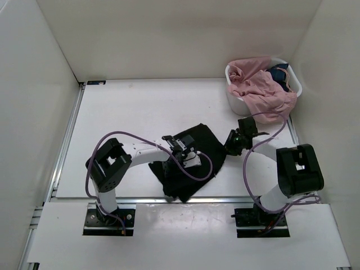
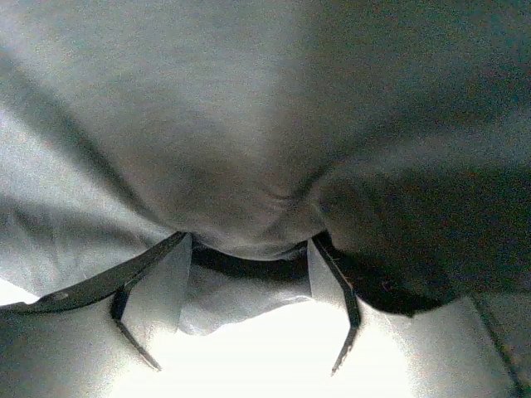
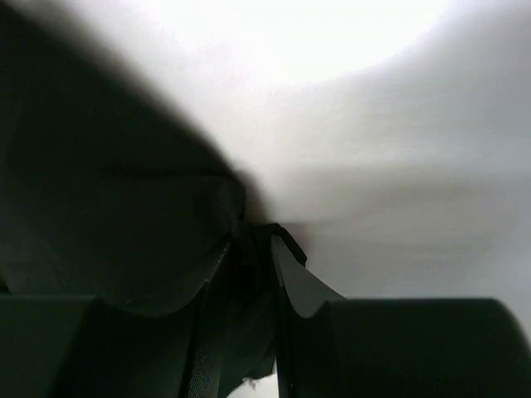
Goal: Fold and stack the trousers
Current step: Fold the trousers
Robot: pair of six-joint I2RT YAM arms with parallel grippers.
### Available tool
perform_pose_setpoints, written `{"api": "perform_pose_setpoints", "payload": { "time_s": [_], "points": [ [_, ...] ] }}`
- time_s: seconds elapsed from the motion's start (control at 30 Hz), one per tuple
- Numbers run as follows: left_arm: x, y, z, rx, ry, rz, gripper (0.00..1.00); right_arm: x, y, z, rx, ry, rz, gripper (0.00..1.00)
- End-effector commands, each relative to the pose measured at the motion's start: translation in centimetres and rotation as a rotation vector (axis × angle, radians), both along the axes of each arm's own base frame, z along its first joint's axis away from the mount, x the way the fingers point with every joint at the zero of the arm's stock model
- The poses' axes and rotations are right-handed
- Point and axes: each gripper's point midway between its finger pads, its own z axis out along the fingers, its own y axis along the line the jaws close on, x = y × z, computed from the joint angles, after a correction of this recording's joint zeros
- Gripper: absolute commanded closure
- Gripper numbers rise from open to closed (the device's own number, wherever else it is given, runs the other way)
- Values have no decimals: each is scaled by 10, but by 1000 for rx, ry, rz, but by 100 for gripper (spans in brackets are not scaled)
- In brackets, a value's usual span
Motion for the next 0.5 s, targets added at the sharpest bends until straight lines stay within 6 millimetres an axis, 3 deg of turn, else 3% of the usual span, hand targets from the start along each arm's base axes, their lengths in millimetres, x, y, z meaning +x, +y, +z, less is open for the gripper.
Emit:
{"api": "perform_pose_setpoints", "payload": {
  "time_s": [0.0,0.07,0.1,0.17,0.3,0.47],
  "points": [
    [78,29,0,84,-281,41,31,-46,27,-18,73,120,-61,70],
    [117,43,13,56,-343,108,31,-52,36,-17,83,100,-110,70],
    [130,48,18,55,-356,82,31,-57,48,-16,99,112,-145,70],
    [157,59,36,22,-398,98,30,-52,55,-12,104,75,-196,70],
    [175,65,51,10,-416,36,29,-45,70,0,113,47,-251,70],
    [169,68,60,-2,-415,69,28,-25,38,22,-51,-14,-280,67]
  ]
}}
